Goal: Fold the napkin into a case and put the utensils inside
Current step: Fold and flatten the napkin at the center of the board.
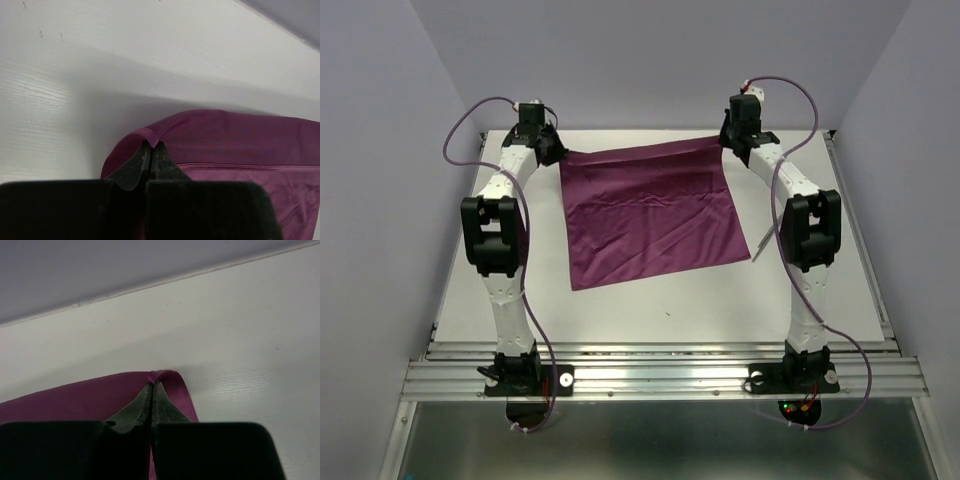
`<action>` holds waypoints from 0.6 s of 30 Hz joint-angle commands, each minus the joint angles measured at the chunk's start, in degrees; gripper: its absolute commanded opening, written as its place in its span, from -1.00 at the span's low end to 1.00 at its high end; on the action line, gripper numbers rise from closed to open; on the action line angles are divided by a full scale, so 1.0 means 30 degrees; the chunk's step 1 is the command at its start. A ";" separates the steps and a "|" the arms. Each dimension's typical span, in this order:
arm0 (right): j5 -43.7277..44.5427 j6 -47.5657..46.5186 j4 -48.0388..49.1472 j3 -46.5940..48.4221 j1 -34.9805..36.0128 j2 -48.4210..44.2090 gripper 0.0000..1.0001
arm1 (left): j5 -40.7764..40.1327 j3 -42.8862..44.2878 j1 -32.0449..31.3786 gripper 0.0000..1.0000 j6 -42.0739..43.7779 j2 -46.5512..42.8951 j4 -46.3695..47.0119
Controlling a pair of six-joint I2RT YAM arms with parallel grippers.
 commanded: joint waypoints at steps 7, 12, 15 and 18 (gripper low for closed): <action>-0.1674 0.1410 0.0629 -0.6100 -0.0265 -0.5076 -0.99 | 0.1382 -0.3706 0.0094 -1.00 0.0495 -0.4153 -0.0270; -0.2581 0.1998 -0.0132 -0.8941 -0.0267 -0.7098 -0.99 | 0.1824 -0.7133 0.0065 -1.00 0.0290 -0.6237 -0.0738; -0.2758 0.2320 -0.0367 -1.1080 -0.0267 -0.8446 -0.99 | 0.2029 -0.9033 -0.0023 -1.00 0.0085 -0.7409 -0.0944; -0.3079 0.2643 -0.0367 -1.3131 -0.0267 -0.9648 -0.99 | 0.2234 -1.1000 -0.0345 -1.00 -0.0237 -0.8464 -0.0566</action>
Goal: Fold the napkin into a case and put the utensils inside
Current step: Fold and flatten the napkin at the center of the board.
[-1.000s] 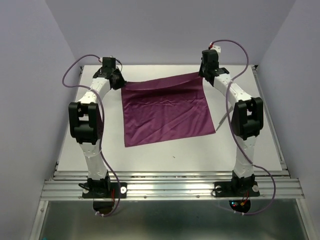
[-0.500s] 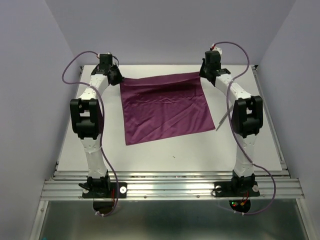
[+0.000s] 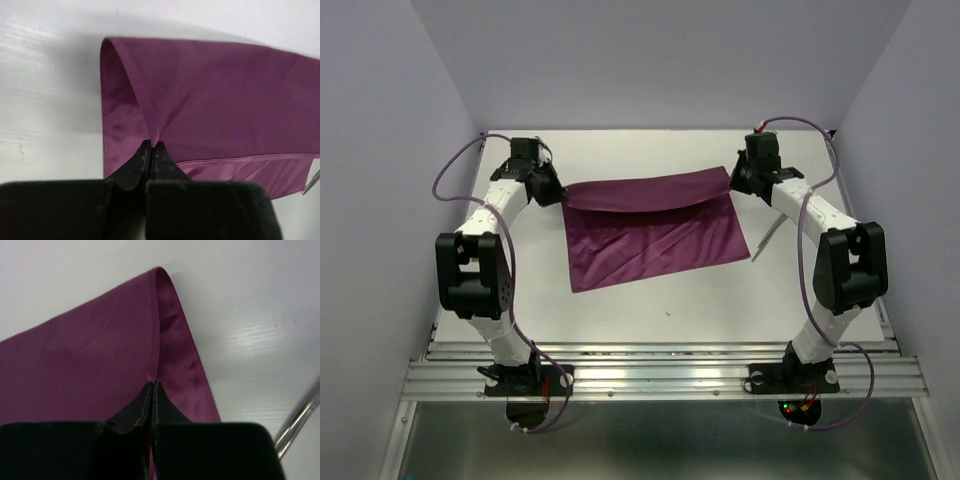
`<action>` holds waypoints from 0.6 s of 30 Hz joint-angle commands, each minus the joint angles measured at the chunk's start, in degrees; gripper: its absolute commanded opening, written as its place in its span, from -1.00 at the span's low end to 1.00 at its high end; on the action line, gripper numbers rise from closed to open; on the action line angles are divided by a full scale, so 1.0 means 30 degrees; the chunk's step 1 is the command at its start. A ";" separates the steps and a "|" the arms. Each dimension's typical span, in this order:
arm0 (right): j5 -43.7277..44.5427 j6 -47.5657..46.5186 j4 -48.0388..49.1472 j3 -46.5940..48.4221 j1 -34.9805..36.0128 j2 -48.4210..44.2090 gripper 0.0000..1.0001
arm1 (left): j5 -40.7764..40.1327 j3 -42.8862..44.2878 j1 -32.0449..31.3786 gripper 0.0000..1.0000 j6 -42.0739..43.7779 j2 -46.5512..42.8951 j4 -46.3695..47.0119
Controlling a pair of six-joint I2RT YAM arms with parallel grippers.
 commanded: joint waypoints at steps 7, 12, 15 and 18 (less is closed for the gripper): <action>-0.0553 0.1057 -0.0062 -0.4297 -0.0158 -0.2575 -0.99 | 0.0720 -0.5668 -0.0946 -1.00 -0.1013 -0.3017 0.1110; -0.0347 0.0999 -0.0032 -0.4972 -0.0158 -0.2780 -0.99 | 0.0633 -0.6813 -0.1239 -1.00 -0.1277 -0.3458 0.1433; -0.0318 0.0998 0.0026 -0.5061 -0.0158 -0.2839 -0.99 | 0.0515 -0.6843 -0.1415 -1.00 -0.1453 -0.3750 0.1374; -0.0172 0.0999 0.0085 -0.4973 -0.0158 -0.3219 -0.99 | 0.0457 -0.6434 -0.1474 -1.00 -0.1483 -0.4072 0.1111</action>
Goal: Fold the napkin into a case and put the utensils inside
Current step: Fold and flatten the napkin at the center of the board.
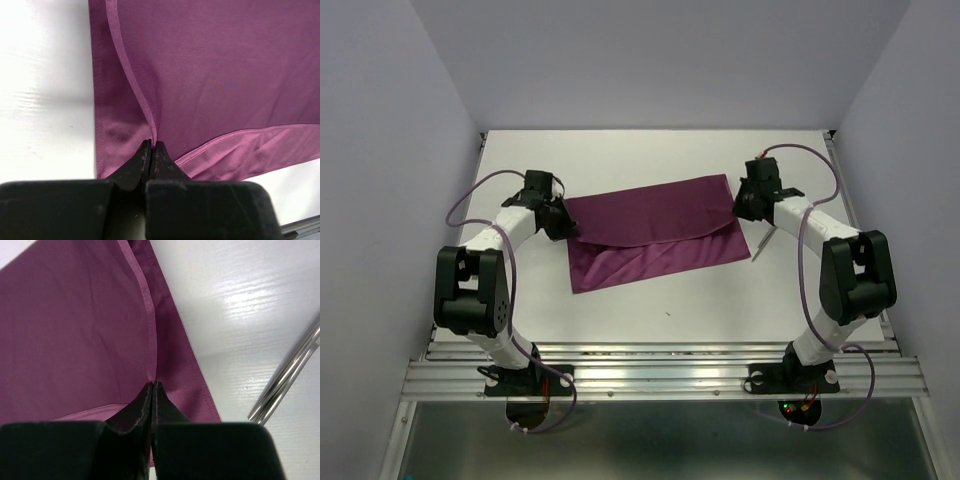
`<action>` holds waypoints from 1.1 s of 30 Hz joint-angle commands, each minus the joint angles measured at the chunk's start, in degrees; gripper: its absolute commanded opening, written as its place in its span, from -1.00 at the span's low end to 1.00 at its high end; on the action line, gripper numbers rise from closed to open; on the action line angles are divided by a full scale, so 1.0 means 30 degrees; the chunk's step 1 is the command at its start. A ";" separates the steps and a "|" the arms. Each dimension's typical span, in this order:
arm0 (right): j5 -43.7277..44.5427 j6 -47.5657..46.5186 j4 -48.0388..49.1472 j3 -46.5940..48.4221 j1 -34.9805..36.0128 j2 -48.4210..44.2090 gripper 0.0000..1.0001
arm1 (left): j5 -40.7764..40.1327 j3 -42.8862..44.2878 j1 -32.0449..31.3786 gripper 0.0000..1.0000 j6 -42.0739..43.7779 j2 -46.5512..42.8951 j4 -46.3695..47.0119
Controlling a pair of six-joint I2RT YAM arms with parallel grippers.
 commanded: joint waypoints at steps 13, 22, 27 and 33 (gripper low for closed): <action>0.1482 -0.0322 0.0229 -0.1087 -0.0333 -0.3618 -0.99 | 0.0085 0.0067 -0.0279 -1.00 0.0005 -0.4261 -0.1844; 0.1306 0.0380 0.0258 -0.2933 -0.0509 -0.3648 -0.99 | 0.0203 -0.3421 -0.0924 -1.00 -0.0727 -0.4762 -0.1054; 0.1306 0.0585 0.0434 -0.2993 -0.0509 -0.3472 -0.99 | 0.0057 -0.3189 -0.1129 -1.00 -0.0816 -0.4146 -0.0994; 0.1247 0.0586 0.0376 -0.2613 -0.0509 -0.4289 -0.99 | -0.0968 -0.1814 -0.1304 -1.00 -0.0728 -0.5023 -0.2426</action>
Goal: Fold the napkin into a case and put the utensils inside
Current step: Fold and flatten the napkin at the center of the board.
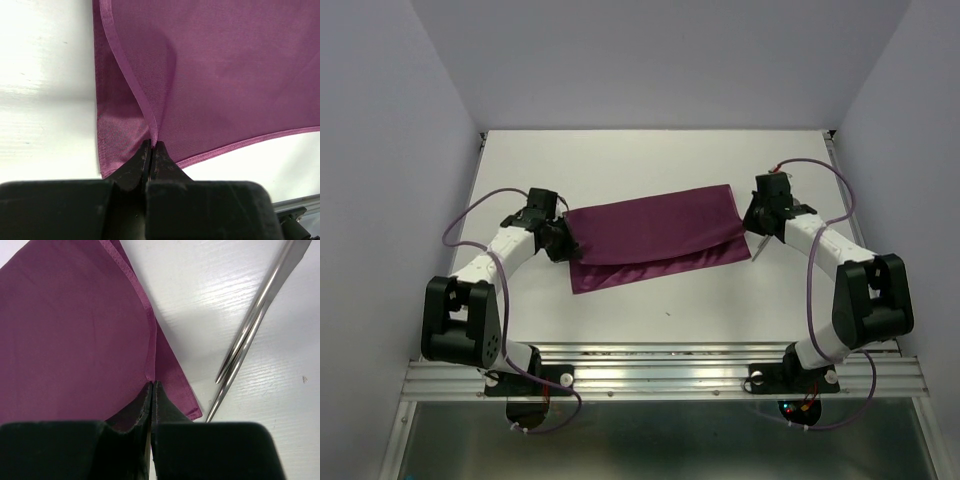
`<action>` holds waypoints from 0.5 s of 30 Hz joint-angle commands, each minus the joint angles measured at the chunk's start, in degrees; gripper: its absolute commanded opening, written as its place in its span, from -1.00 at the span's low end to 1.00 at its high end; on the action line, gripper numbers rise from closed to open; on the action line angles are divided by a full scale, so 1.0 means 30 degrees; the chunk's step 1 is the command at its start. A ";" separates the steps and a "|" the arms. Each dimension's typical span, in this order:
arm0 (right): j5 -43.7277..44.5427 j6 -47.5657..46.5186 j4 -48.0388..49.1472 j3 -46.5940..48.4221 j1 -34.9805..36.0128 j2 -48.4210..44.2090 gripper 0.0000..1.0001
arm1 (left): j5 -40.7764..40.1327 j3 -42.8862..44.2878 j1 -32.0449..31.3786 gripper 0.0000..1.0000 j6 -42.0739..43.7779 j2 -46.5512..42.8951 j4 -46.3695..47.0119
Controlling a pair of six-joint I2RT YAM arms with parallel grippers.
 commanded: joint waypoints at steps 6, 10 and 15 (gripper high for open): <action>0.0008 0.0199 0.0214 0.0368 -0.0138 -0.1366 -0.99 | -0.0977 0.1353 -0.0234 -1.00 -0.0240 -0.2334 -0.1852; -0.0051 0.0434 0.0243 -0.0452 -0.0138 -0.1190 -0.99 | -0.0802 -0.0140 -0.0673 -1.00 -0.0796 -0.2715 -0.1619; 0.0183 0.0551 0.0594 -0.1478 -0.0138 -0.0840 -0.99 | -0.0275 -0.1896 -0.1113 -1.00 -0.1616 -0.2513 -0.0275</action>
